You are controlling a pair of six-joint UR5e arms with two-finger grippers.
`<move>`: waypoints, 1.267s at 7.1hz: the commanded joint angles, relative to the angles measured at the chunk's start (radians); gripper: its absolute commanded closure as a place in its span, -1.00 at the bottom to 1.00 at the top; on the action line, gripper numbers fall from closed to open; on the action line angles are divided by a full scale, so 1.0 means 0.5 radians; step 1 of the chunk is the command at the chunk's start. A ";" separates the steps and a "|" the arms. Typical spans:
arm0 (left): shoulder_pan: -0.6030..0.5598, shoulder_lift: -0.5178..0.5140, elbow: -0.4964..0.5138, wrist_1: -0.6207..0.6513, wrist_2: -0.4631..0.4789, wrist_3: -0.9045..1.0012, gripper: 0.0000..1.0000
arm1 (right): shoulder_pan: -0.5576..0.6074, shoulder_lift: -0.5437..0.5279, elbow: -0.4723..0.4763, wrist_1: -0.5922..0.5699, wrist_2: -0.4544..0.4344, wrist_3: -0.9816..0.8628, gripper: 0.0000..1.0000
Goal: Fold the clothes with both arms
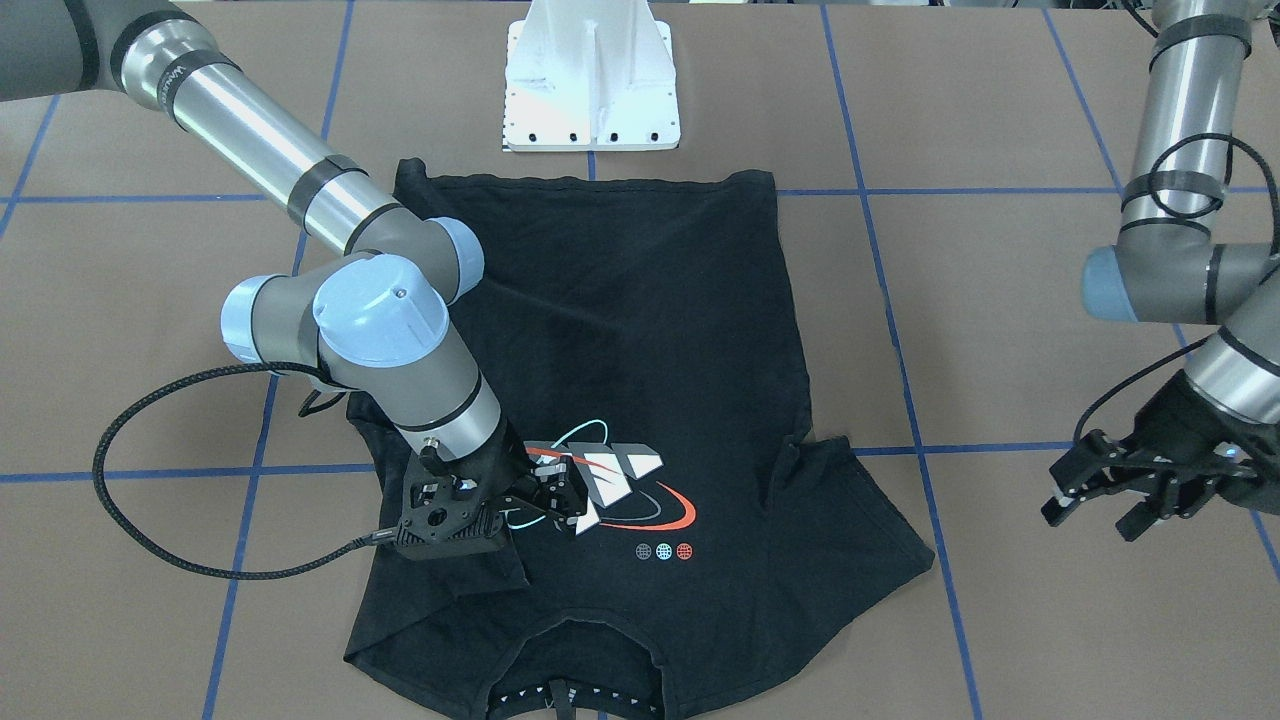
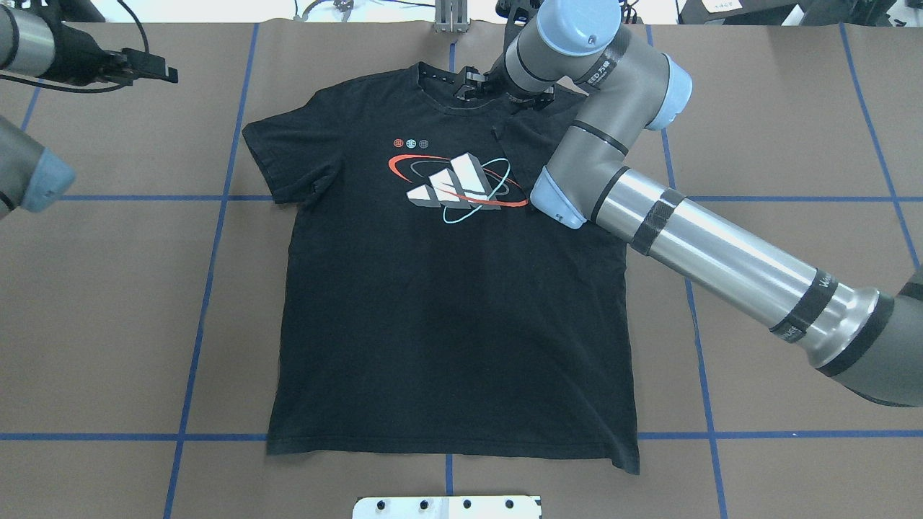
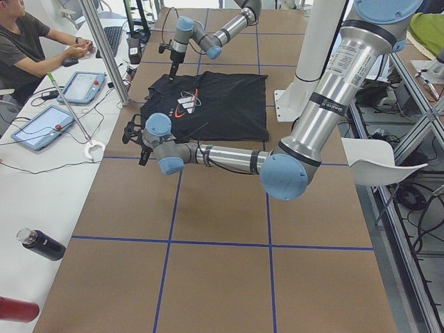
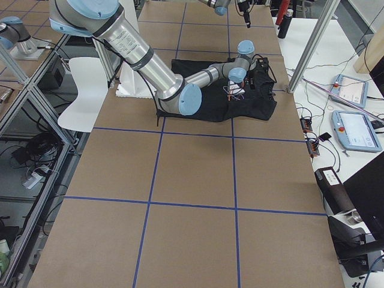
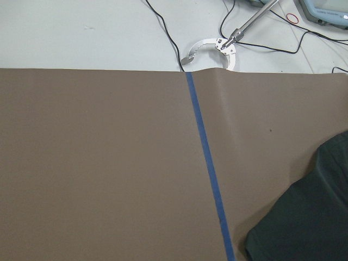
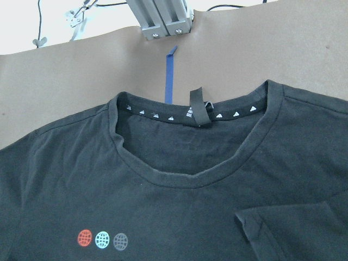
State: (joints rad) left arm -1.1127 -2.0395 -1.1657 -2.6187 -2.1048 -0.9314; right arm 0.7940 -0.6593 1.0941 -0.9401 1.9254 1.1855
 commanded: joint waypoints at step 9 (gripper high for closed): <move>0.477 -0.216 0.417 -0.279 0.599 -0.233 -0.51 | 0.004 -0.102 0.186 -0.016 0.042 0.065 -1.00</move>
State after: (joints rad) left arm -0.8749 -2.1486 -0.9607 -2.7579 -1.8061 -1.0483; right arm 0.7961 -0.7106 1.1873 -0.9482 1.9473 1.2175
